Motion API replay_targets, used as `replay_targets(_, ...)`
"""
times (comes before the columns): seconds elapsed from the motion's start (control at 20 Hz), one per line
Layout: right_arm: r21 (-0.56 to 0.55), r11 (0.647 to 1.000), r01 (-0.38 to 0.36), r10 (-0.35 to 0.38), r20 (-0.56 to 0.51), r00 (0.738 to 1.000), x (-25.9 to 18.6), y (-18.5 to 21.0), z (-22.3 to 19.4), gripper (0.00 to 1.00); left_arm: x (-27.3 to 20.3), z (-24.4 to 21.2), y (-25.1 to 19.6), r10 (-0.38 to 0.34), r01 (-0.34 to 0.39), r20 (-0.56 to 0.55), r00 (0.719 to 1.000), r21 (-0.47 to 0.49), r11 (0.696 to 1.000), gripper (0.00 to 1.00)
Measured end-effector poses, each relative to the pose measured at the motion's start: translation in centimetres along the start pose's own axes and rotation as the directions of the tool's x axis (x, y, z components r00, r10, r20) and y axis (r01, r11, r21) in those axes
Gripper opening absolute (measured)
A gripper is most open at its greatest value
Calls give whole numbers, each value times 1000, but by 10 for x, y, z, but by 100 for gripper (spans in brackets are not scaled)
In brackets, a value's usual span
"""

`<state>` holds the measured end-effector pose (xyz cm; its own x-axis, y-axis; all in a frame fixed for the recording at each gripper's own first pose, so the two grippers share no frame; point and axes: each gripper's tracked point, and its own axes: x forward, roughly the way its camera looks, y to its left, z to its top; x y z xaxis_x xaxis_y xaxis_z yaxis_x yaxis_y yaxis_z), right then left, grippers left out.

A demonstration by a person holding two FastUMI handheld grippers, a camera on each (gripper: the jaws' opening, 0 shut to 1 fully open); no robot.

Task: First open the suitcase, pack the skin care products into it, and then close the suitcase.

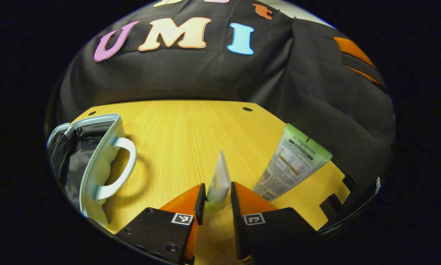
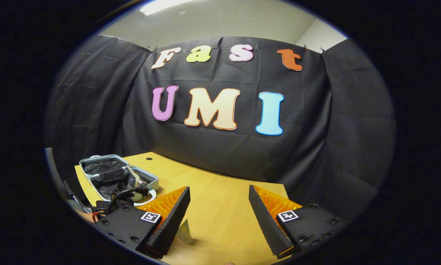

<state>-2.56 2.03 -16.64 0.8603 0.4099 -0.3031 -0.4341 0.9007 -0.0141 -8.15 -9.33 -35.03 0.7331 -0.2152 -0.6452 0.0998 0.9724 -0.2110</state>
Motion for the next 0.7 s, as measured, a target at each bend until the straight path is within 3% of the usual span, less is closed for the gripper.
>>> replay_targets(0.1, 17, 1000, -25, 25, -16, 1000, 1, 9, -14, 99, 1, 1, -2, -19, 19, -7, 1000, -19, 1000, 20)
replay_targets(0.25, 37, 997, -65, 67, -41, 997, 6, 24, -34, 99, -2, 2, 5, -1, 0, -44, 999, -25, 1000, 17)
replay_targets(0.7, 75, 985, -153, 165, -194, 967, 28, 66, -124, 97, -73, 56, 31, 80, -80, -5, 997, -40, 996, 17)
